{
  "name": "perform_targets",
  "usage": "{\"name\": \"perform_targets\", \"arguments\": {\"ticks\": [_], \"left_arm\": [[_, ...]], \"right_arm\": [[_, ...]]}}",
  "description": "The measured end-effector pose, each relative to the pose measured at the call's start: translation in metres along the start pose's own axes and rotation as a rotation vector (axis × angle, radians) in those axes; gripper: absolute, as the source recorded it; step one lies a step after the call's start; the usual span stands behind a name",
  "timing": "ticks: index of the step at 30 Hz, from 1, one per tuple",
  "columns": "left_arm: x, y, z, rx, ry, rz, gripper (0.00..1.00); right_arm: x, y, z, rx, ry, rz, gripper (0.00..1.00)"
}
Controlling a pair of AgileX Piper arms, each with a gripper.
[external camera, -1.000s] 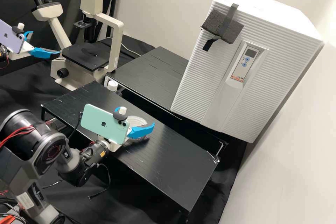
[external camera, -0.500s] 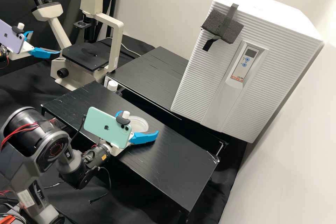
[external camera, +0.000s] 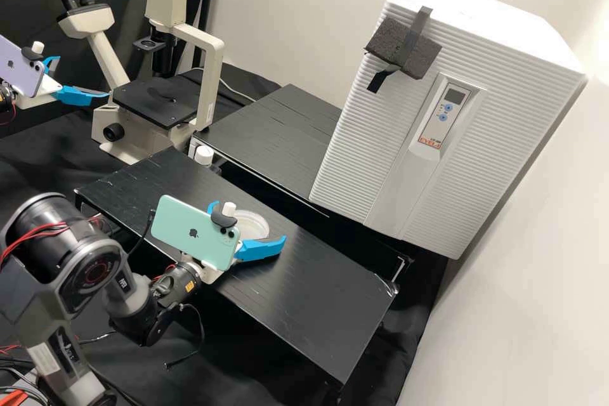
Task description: Open the petri dish lid.
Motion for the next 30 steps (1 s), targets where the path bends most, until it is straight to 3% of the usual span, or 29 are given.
{"name": "perform_targets", "arguments": {"ticks": [8,30], "left_arm": [[0.000,0.000,0.000,0.000,0.000,0.000,1.00],[0.000,0.000,0.000,0.000,0.000,0.000,1.00]], "right_arm": [[-0.005,0.011,-0.003,-0.002,0.023,0.036,1.00],[0.001,0.002,-0.006,-0.032,0.002,-0.060,1.00]]}}
